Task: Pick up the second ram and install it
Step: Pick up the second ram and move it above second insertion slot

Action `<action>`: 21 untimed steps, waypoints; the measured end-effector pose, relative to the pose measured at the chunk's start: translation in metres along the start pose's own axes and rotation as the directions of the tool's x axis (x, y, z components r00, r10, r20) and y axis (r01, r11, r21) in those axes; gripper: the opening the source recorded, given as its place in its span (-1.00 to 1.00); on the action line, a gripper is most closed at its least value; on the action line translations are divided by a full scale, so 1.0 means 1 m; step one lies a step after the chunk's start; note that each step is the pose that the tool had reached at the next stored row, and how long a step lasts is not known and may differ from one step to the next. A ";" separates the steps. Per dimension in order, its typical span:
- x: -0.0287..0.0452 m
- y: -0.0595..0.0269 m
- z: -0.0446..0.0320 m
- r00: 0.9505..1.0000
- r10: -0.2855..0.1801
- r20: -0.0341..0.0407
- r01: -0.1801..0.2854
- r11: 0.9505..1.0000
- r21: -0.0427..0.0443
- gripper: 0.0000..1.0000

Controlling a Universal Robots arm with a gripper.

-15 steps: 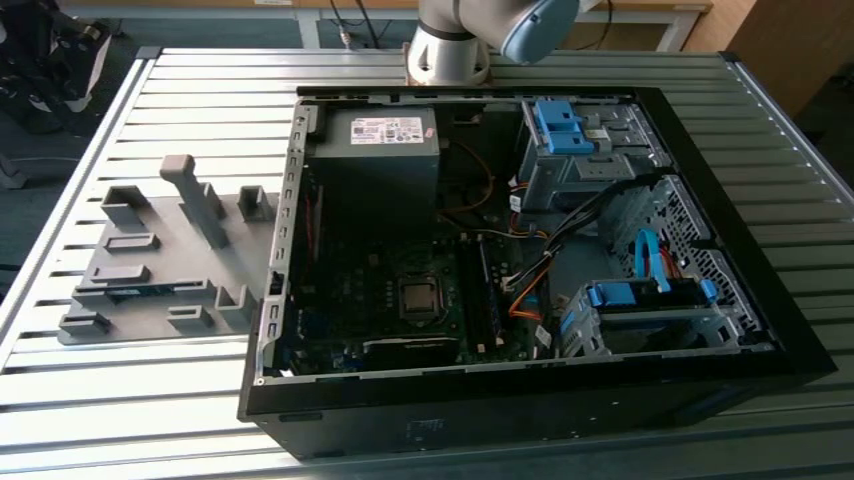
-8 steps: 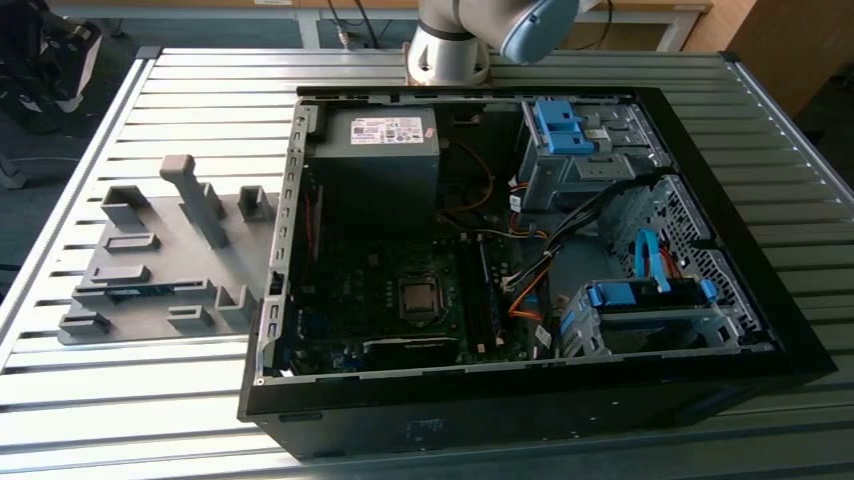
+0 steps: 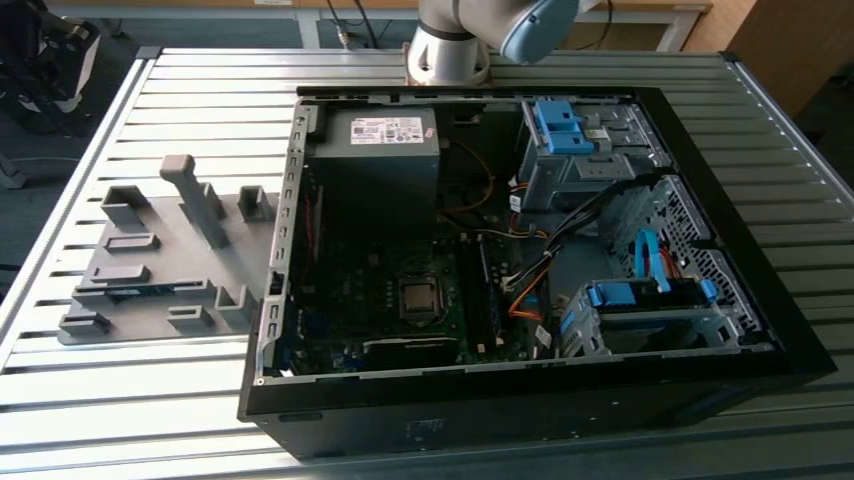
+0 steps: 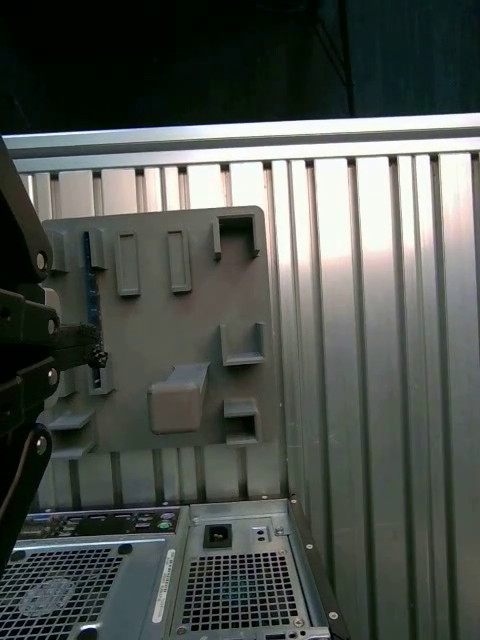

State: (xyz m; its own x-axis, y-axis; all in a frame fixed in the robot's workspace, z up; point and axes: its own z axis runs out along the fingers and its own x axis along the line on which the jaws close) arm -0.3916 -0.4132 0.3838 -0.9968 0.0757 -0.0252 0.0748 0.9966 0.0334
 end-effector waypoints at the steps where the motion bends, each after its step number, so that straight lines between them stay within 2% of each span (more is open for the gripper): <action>1: 0.0000 0.0000 0.0000 1.000 0.000 0.000 0.000 1.000 0.000 -0.79; 6: 0.0000 0.0000 0.0000 1.000 -0.003 0.000 0.003 1.000 0.000 -0.79; 21: 0.0000 0.0000 0.0000 0.999 -0.054 -0.002 0.054 0.999 -0.001 -0.79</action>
State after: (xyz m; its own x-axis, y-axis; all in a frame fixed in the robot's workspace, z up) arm -0.3916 -0.4132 0.3838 -0.9994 0.0221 -0.0252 0.0212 0.9992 0.0334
